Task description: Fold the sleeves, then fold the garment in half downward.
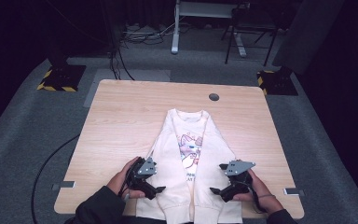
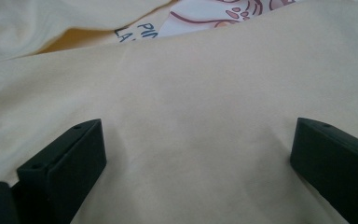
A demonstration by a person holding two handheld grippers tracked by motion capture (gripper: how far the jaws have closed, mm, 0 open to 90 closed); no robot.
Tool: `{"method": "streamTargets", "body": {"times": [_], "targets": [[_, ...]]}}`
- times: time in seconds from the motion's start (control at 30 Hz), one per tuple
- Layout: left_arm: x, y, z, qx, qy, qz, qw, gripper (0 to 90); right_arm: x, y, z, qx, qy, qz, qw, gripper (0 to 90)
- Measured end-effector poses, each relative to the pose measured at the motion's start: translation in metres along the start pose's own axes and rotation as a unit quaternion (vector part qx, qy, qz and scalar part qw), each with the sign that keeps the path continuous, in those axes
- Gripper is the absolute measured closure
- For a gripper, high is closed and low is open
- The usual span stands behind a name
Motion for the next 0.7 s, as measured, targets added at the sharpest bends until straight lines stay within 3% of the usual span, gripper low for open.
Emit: {"method": "streamTargets", "body": {"times": [0.7], "targets": [[0.0023, -0.0013, -0.0017, -0.001, -0.002, 0.001, 1.0, 5.9, 0.0001, 0.0029, -0.0005, -0.007, 0.001, -0.005, 1.0, 3.0]]}}
Point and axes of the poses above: each handheld gripper's, and its own axes: z roughly forward along the jaws, x roughly out of its underside, y roughly to its left, the point moved 2 cm from there along z, roughly forward along the jaws, and after that the axes turned 6 degrees about -z, right-handed, at the moved point
